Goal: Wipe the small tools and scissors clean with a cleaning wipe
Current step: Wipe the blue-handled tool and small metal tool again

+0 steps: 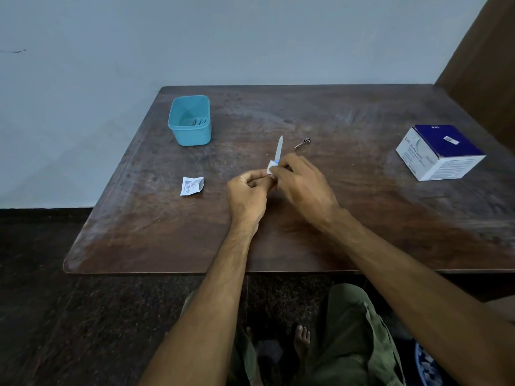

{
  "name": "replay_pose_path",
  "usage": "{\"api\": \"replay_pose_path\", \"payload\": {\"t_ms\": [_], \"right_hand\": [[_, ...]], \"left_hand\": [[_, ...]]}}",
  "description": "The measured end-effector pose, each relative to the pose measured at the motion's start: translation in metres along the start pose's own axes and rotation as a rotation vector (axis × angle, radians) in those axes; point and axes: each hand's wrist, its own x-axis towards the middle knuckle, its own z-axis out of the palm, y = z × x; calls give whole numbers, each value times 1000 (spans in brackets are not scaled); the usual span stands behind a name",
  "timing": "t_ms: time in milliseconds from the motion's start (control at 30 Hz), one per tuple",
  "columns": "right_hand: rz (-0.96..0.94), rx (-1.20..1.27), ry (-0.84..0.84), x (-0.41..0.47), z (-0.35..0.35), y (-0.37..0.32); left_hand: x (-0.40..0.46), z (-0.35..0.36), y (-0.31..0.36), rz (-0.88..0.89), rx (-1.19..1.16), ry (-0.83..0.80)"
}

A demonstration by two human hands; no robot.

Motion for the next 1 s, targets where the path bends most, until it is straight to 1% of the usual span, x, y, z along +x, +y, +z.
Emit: {"api": "replay_pose_path", "payload": {"t_ms": [33, 133, 200, 267, 333, 400, 467, 533, 633, 800, 833, 933, 1000], "right_hand": [[43, 33, 11, 2, -1, 2], [129, 146, 165, 9, -11, 5], [179, 189, 238, 19, -18, 13], [184, 178, 226, 26, -23, 13], [152, 140, 137, 30, -19, 12], [112, 103, 75, 31, -15, 10], [114, 85, 35, 31, -10, 10], [128, 72, 50, 34, -7, 14], [203, 120, 98, 40, -6, 18], [110, 87, 87, 31, -2, 12], [120, 96, 94, 31, -2, 13], [240, 175, 153, 38, -3, 19], [280, 238, 184, 39, -4, 19]], "left_hand": [[0, 0, 0, -1, 4, -7], [-2, -1, 0, 4, 33, -2], [-3, -1, 1, 10, 38, -7], [-3, -2, 1, 9, 40, -25], [-3, -3, 0, 10, 49, -39], [-3, -4, 0, 21, 65, -38], [-4, -4, 0, 35, 58, -38], [-4, -4, 1, 45, 56, -41], [-3, -4, 0, 47, 48, -40], [-3, -4, 0, 28, 29, -35], [-3, -3, 0, 30, 28, -38], [-3, -3, 0, 40, 31, -49], [-3, -4, 0, 35, 25, -46]]}}
